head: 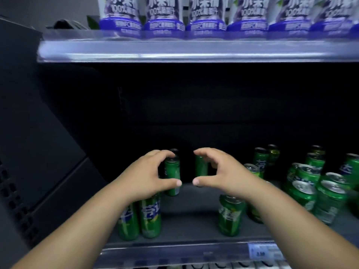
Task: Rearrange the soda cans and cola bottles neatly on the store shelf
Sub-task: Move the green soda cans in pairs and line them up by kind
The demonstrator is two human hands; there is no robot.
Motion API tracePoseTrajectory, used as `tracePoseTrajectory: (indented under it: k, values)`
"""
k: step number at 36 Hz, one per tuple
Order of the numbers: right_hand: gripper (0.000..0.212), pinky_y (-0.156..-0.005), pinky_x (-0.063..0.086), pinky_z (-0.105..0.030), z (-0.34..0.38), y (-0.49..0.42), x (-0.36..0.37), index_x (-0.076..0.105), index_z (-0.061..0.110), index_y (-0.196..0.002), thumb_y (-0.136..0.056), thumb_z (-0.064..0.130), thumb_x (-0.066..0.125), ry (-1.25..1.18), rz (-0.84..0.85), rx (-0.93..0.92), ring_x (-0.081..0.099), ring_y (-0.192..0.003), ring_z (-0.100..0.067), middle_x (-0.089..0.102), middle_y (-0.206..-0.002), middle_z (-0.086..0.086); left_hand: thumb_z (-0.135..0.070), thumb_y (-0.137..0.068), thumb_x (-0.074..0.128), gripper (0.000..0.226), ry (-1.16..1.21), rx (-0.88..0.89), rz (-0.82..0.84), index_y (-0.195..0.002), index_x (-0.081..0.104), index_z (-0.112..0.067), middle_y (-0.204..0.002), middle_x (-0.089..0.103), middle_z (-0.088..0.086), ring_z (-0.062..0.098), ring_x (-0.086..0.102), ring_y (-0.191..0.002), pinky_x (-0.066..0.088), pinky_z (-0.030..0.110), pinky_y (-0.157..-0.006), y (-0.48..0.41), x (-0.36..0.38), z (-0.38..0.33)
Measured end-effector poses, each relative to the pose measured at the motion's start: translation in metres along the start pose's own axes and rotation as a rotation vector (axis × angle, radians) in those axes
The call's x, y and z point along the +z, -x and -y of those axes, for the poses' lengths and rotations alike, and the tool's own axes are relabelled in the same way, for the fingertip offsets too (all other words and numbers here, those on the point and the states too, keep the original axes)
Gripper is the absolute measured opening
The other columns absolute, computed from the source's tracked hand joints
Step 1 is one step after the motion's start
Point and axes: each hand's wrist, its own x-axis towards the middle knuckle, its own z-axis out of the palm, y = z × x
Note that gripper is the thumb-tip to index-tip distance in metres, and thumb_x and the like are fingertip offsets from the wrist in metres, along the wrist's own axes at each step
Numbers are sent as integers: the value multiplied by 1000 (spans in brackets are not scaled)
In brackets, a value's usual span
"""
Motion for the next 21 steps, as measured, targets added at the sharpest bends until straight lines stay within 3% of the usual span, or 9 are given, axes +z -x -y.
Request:
tracePoseTrajectory:
  k: [4, 11, 14, 18, 21]
  values:
    - [73, -110, 41, -30, -22, 24, -18, 53, 36, -135, -72, 40, 87, 3, -52, 38, 48, -129, -4, 51, -140, 13, -73, -65, 66, 74, 89, 40, -37, -129, 48, -43, -131, 46, -23, -1, 45, -123, 40, 27, -104, 0, 31, -21]
    - [66, -106, 42, -23, -71, 83, -6, 51, 50, -122, -75, 22, 88, -232, -246, 112, 50, -128, 3, 53, -137, 16, -54, -67, 81, 77, 272, 22, -17, -133, 43, -45, -131, 43, -25, -8, 40, -122, 32, 11, -99, 9, 116, -63]
    - [71, -102, 42, -17, -85, 102, 7, 47, 53, -122, -75, 18, 87, -292, -283, 163, 47, -126, 8, 50, -135, 23, -52, -63, 83, 80, 366, -27, 25, -131, 41, -47, -135, 48, -19, -2, 44, -127, 38, 23, -105, 10, 150, -68]
    - [73, -104, 40, -15, -97, 116, 19, 43, 54, -124, -76, 19, 86, -305, -244, 196, 42, -125, 14, 47, -140, 20, -44, -63, 85, 78, 400, -48, 33, -127, 42, -50, -131, 49, -19, -6, 45, -122, 38, 17, -99, 11, 171, -73]
    - [71, -105, 39, -17, -98, 113, 18, 44, 56, -121, -75, 22, 86, -313, -227, 186, 42, -124, 14, 47, -140, 20, -52, -60, 81, 77, 411, -50, 20, -128, 45, -47, -131, 51, -18, -2, 47, -123, 43, 31, -105, 9, 171, -72]
